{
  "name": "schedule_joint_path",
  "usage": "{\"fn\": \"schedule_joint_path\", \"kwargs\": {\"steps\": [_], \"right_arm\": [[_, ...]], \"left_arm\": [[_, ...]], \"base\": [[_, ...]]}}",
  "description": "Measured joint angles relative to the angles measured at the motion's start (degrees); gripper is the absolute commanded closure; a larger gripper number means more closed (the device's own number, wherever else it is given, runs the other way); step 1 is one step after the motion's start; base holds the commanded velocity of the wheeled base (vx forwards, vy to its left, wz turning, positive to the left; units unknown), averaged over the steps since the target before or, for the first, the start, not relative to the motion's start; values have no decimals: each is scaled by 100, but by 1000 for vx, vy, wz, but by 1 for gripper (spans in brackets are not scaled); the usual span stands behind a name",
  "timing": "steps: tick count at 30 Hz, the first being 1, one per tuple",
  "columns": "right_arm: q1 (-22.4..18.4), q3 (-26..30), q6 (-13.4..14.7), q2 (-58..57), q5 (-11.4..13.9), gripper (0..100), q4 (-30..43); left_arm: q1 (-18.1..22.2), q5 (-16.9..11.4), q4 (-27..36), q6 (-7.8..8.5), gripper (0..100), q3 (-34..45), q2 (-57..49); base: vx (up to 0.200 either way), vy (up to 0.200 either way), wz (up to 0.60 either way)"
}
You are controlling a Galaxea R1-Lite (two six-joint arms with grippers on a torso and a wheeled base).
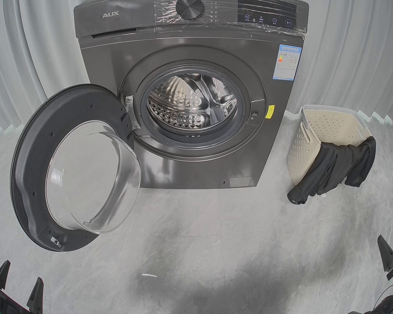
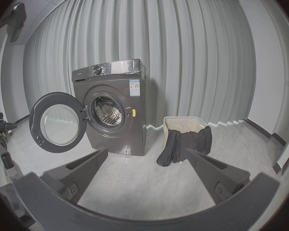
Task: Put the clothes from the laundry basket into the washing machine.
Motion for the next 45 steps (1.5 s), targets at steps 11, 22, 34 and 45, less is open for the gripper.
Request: {"fn": "schedule_joint_path", "kwargs": {"steps": [11,22,34,45], "right_arm": [[-551,9,101,-1720,112,0,1098],[-809,13,111,-2243,354,0,2405],[-818,9,106,-2328,371,0,2326],[-818,9,104,-2330,369,0,2328]], "left_arm": [[0,0,2,6,0,0,0],[0,0,2,6,0,0,0],[0,0,2,2,0,0,0],[0,2,0,5,0,0,0]], "base": [[0,0,0],[0,0,0],[0,-100,0],[0,-200,0]]}}
